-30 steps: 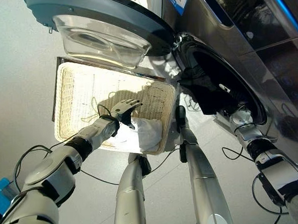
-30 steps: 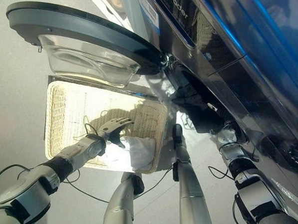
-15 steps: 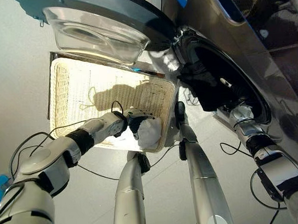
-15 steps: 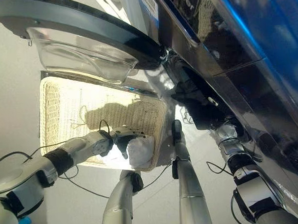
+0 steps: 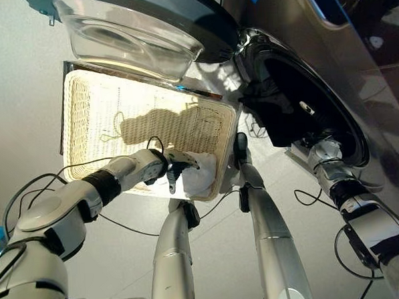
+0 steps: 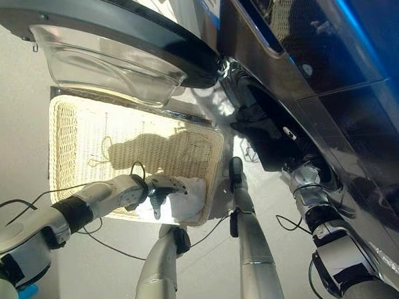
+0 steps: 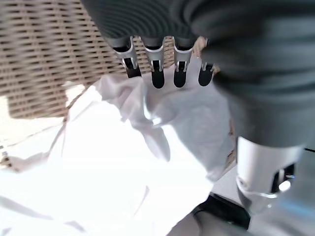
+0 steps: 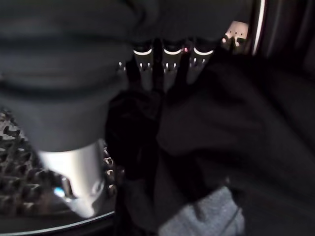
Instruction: Put the clothes into the washing machine.
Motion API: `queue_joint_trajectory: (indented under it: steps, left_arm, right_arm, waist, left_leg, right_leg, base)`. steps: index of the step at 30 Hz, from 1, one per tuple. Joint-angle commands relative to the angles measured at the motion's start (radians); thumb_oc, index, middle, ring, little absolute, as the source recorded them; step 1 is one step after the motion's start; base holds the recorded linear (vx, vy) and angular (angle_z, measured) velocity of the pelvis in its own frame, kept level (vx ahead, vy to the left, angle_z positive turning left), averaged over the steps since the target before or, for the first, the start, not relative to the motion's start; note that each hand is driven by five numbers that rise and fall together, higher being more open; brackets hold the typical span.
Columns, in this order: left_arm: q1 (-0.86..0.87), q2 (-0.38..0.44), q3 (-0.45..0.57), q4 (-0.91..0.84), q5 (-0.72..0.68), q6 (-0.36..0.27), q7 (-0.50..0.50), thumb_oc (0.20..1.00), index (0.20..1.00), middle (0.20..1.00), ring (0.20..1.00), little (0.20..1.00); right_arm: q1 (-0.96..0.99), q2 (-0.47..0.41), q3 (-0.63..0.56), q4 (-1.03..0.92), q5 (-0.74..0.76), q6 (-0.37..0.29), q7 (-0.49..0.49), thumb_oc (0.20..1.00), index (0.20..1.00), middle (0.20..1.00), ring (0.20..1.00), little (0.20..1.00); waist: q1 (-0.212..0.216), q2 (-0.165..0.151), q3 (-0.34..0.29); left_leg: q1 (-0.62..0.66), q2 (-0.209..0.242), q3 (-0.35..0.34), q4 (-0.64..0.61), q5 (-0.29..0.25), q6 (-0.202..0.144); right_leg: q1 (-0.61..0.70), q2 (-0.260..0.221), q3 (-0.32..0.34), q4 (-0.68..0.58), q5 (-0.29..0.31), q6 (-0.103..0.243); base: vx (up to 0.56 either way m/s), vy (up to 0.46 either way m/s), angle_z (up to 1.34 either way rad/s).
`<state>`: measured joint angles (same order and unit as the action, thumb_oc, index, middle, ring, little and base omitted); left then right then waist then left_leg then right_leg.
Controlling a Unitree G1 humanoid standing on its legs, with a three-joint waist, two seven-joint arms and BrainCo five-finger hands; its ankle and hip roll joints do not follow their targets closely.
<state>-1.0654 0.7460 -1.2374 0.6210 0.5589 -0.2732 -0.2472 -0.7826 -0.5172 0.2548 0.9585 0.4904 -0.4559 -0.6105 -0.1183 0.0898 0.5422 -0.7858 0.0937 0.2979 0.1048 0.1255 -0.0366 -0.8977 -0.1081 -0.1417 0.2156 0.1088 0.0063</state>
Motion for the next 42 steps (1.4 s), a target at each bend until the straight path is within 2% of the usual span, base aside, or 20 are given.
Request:
queue_joint_trajectory:
  steps: [1,8,11,12,18,21,22,28,29,34,36,38,42]
  left_arm:
    - [0.037,0.012,0.009,-0.007,0.08,0.022,0.068,1.0,1.0,1.0,1.0,1.0]
    - [0.041,-0.024,0.043,0.059,0.147,0.081,0.204,1.0,1.0,1.0,1.0,1.0]
    - [0.049,-0.046,0.068,0.117,0.2,0.12,0.32,1.0,1.0,1.0,1.0,1.0]
    - [0.061,-0.059,0.084,0.136,0.221,0.128,0.394,1.0,1.0,1.0,1.0,1.0]
    - [0.082,-0.09,0.13,0.194,0.316,0.102,0.528,1.0,1.0,1.0,1.0,1.0]
    - [0.099,-0.103,0.143,0.224,0.374,0.108,0.606,1.0,1.0,1.0,1.0,1.0]
    - [0.099,-0.106,0.149,0.238,0.384,0.087,0.62,1.0,1.0,1.0,1.0,1.0]
    - [0.109,-0.12,0.149,0.27,0.406,0.041,0.558,1.0,1.0,1.0,1.0,1.0]
    - [0.106,-0.127,0.138,0.284,0.402,0.02,0.507,1.0,1.0,1.0,1.0,1.0]
    - [0.087,-0.133,0.095,0.308,0.432,-0.03,0.39,1.0,1.0,1.0,1.0,1.0]
    - [0.085,-0.133,0.084,0.307,0.435,-0.039,0.374,1.0,1.0,1.0,1.0,1.0]
    - [0.081,-0.126,0.049,0.314,0.447,-0.032,0.31,1.0,1.0,1.0,1.0,1.0]
    - [0.089,-0.13,0.028,0.33,0.453,-0.031,0.276,1.0,1.0,1.0,1.0,1.0]
  right_arm:
    - [-0.01,0.0,-0.039,-0.019,0.078,-0.063,0.02,1.0,1.0,1.0,1.0,1.0]
    - [-0.006,0.002,-0.049,-0.028,0.144,-0.077,0.06,1.0,1.0,1.0,1.0,1.0]
    - [-0.002,0.003,-0.056,-0.02,0.177,-0.083,0.077,1.0,1.0,1.0,1.0,1.0]
    - [0.005,0.004,-0.057,-0.019,0.18,-0.081,0.078,1.0,1.0,1.0,1.0,1.0]
    - [0.018,0.007,-0.057,-0.016,0.196,-0.071,0.101,1.0,1.0,1.0,1.0,1.0]
    - [0.024,0.008,-0.047,-0.017,0.197,-0.078,0.103,1.0,1.0,1.0,1.0,1.0]
    - [0.02,0.01,-0.043,-0.027,0.19,-0.079,0.101,1.0,1.0,1.0,1.0,1.0]
    - [0.003,0.008,-0.041,-0.028,0.189,-0.069,0.088,1.0,1.0,1.0,1.0,1.0]
    - [-0.01,0.008,-0.042,-0.019,0.19,-0.073,0.084,1.0,1.0,1.0,1.0,1.0]
    - [-0.034,0.005,-0.049,-0.007,0.2,-0.067,0.092,1.0,1.0,1.0,1.0,1.0]
    - [-0.038,0.003,-0.049,-0.002,0.204,-0.067,0.092,1.0,1.0,1.0,1.0,1.0]
    - [-0.048,-0.006,-0.053,0.014,0.23,-0.069,0.108,1.0,1.0,1.0,1.0,1.0]
    - [-0.044,-0.008,-0.056,0.025,0.263,-0.083,0.112,1.0,1.0,1.0,1.0,1.0]
  waist:
    - [0.014,-0.005,-0.022]
    - [0.02,-0.018,-0.022]
    - [0.023,-0.029,-0.022]
    - [0.024,-0.033,-0.022]
    - [0.026,-0.04,-0.022]
    - [0.027,-0.039,-0.022]
    - [0.027,-0.04,-0.022]
    - [0.027,-0.038,-0.022]
    - [0.027,-0.039,-0.022]
    - [0.022,-0.044,-0.022]
    - [0.021,-0.045,-0.022]
    - [0.018,-0.049,-0.022]
    - [0.015,-0.055,-0.022]
  left_leg:
    - [-0.051,-0.041,0.006,0.067,-0.05,-0.064]
    - [-0.094,-0.033,-0.019,0.085,-0.051,-0.064]
    - [-0.116,-0.03,-0.029,0.096,-0.048,-0.063]
    - [-0.115,-0.027,-0.035,0.103,-0.055,-0.066]
    - [-0.122,-0.023,-0.045,0.101,-0.049,-0.075]
    - [-0.125,-0.02,-0.048,0.091,-0.043,-0.08]
    - [-0.135,-0.017,-0.047,0.084,-0.033,-0.082]
    - [-0.144,-0.015,-0.05,0.081,-0.029,-0.086]
    - [-0.15,-0.013,-0.054,0.084,-0.029,-0.088]
    - [-0.161,-0.009,-0.057,0.09,-0.03,-0.09]
    - [-0.162,-0.009,-0.057,0.093,-0.031,-0.09]
    - [-0.172,-0.006,-0.06,0.1,-0.032,-0.089]
    - [-0.173,-0.002,-0.063,0.108,-0.042,-0.091]
  right_leg:
    - [-0.001,0.02,-0.041,0.069,-0.036,0.143]
    - [-0.038,0.015,-0.047,0.088,-0.035,0.137]
    - [-0.056,0.011,-0.057,0.095,-0.029,0.132]
    - [-0.053,0.007,-0.06,0.104,-0.037,0.133]
    - [-0.057,0.001,-0.063,0.099,-0.032,0.133]
    - [-0.061,0.0,-0.063,0.093,-0.03,0.133]
    - [-0.072,0.002,-0.063,0.091,-0.022,0.132]
    - [-0.081,0.0,-0.059,0.085,-0.021,0.132]
    - [-0.087,-0.001,-0.059,0.088,-0.021,0.132]
    - [-0.099,-0.001,-0.062,0.093,-0.02,0.134]
    - [-0.1,-0.002,-0.061,0.094,-0.021,0.134]
    - [-0.107,-0.002,-0.063,0.098,-0.019,0.135]
    - [-0.106,-0.003,-0.065,0.103,-0.025,0.137]
  base:
    - [0.0,0.0,0.0]
    - [-0.01,-0.009,0.01]
    - [-0.01,-0.044,0.04]
    - [-0.01,-0.036,0.05]
    - [0.01,-0.016,0.03]
    - [0.0,0.0,0.0]
    - [0.0,0.0,0.0]
    - [0.0,-0.002,0.01]
    - [0.0,0.0,0.0]
    - [0.0,-0.015,0.02]
    - [0.0,0.0,0.0]
    - [0.0,-0.016,0.01]
    - [0.01,-0.028,0.05]
